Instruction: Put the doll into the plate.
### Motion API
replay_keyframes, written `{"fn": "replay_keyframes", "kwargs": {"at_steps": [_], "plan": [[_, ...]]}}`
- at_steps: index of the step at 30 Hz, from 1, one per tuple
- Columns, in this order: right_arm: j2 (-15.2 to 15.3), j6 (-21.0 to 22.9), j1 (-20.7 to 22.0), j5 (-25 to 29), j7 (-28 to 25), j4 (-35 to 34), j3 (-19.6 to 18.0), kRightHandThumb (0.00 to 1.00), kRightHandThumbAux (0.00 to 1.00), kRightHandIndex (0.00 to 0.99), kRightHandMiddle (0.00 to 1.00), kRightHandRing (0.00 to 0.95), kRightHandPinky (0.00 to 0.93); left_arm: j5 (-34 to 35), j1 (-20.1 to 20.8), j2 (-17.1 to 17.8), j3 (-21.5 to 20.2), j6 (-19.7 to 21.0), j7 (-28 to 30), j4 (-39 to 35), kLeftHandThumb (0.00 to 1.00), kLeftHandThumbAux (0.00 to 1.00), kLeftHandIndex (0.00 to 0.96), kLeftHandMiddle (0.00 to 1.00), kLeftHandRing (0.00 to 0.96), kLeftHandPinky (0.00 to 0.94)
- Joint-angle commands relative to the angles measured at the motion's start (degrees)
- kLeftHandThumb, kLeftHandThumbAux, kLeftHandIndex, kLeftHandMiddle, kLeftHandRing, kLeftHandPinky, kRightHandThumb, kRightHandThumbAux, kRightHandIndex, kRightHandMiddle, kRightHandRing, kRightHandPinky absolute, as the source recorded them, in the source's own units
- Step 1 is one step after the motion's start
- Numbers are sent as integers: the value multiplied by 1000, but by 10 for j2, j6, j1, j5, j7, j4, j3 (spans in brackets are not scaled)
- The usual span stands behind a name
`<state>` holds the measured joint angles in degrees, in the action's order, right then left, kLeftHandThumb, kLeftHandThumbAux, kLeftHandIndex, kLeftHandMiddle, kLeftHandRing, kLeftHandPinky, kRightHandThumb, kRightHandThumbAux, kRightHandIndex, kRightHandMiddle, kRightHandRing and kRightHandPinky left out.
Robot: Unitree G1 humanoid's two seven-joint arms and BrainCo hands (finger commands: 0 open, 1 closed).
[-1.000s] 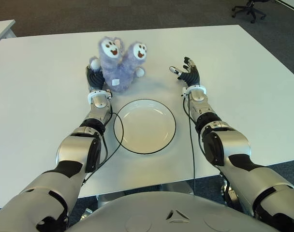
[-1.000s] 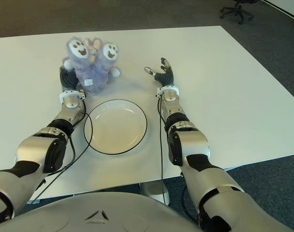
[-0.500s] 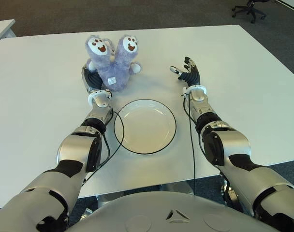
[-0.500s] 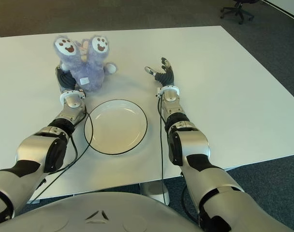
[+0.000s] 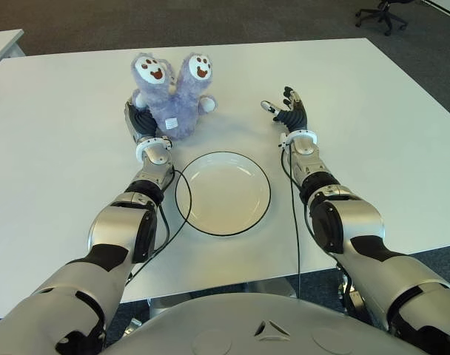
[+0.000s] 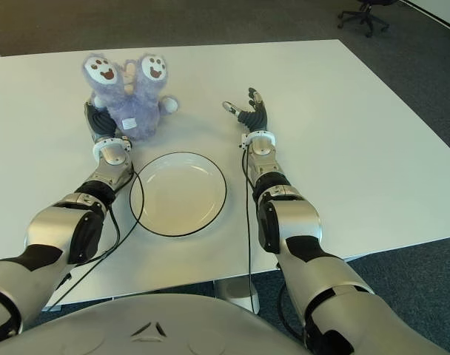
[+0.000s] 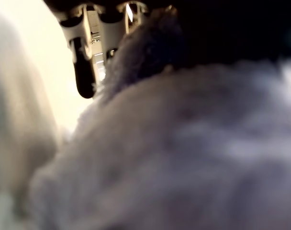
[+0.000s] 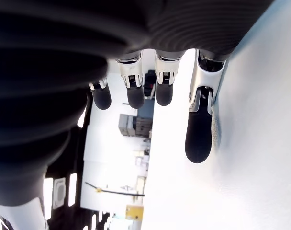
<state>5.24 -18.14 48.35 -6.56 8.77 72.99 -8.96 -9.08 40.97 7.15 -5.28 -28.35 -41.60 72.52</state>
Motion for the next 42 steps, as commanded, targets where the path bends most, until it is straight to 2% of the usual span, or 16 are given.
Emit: {"fn": "replay_keyframes", "kwargs": {"at_steps": [1, 6, 13, 17, 25, 36, 42], "plan": [[-11, 61, -59, 5, -5, 46, -5, 63, 717, 71, 51, 37, 46, -1, -36, -11, -3, -8, -4, 23, 848, 652, 421, 579, 626, 651], [-11, 61, -59, 6, -5, 46, -7, 67, 716, 80, 51, 35, 45, -1, -35, -9, -7, -12, 2, 23, 849, 651, 424, 584, 633, 673], [-11, 59, -60, 6, -6, 45, -8, 71, 718, 75, 49, 33, 43, 9, -35, -7, -16, -14, 27, 24, 848, 654, 421, 597, 649, 646], [-11, 59, -60, 6, -7, 45, -8, 69, 719, 72, 49, 32, 37, 9, -34, -6, -18, -23, 26, 24, 849, 653, 423, 598, 651, 679], [-11, 59, -60, 5, -8, 45, -7, 63, 720, 75, 48, 33, 47, 0, -28, -1, -14, -35, 19, 24, 850, 652, 424, 591, 641, 689], [-12, 59, -59, 6, -7, 45, -9, 66, 716, 82, 52, 36, 47, 0, -16, 16, -9, -17, 50, 25, 844, 658, 407, 573, 611, 636], [-13, 59, -59, 7, -7, 45, -9, 65, 719, 81, 54, 39, 49, -1, -9, 26, -6, -2, 62, 25, 840, 661, 401, 569, 626, 608]]}}
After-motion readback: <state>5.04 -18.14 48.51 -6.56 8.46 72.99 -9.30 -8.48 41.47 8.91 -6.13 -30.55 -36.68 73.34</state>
